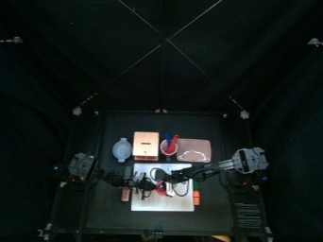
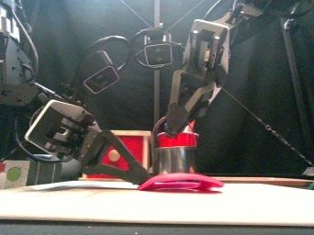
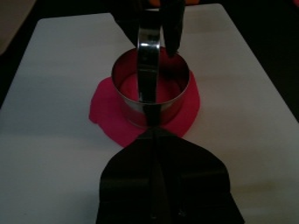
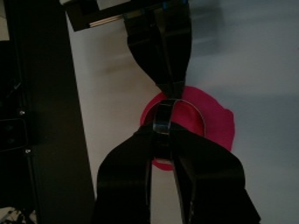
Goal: Get the cutter from the drawer then cut the dough then place the extra dough in the bowl
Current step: Place the extra dough in the bowl
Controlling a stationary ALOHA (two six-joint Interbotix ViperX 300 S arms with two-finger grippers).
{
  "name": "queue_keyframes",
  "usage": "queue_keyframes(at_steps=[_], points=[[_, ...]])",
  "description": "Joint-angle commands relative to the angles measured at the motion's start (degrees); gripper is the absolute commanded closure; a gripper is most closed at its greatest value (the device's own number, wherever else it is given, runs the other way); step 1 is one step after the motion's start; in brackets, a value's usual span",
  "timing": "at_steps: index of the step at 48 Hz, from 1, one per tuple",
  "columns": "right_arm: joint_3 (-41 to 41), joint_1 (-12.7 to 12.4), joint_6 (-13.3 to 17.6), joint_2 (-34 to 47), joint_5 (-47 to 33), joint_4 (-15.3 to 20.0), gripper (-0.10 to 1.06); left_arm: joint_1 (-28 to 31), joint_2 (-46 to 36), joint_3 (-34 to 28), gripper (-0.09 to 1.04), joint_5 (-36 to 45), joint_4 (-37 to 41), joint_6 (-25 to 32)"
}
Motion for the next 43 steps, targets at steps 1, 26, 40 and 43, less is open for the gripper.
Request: queue_keyframes(at_steps=[1,26,40,43], points=[[-1.32,-0.53,-0.09,-3.25,0.09,0.00,0.45,0.09,-0.53,-0.44,0.48,0.09,-0.18,0.00],[-0.09,-2.55,-0.18,-6.42,1.14,0.00,0.45,0.00,-0.53,-0.44,0.48,1.49,-0.35,0.00],[2.55,-3.16,-0.09,-9.32,2.55,0.09,0.45,0.09,-1.05,-0.26,0.48,1.67,-0.35,0.00],[3.96,-3.16,-0.18,-10.46,2.64,0.00,0.45,0.09,-1.32,-0.35,0.48,2.02,-0.44,0.00]])
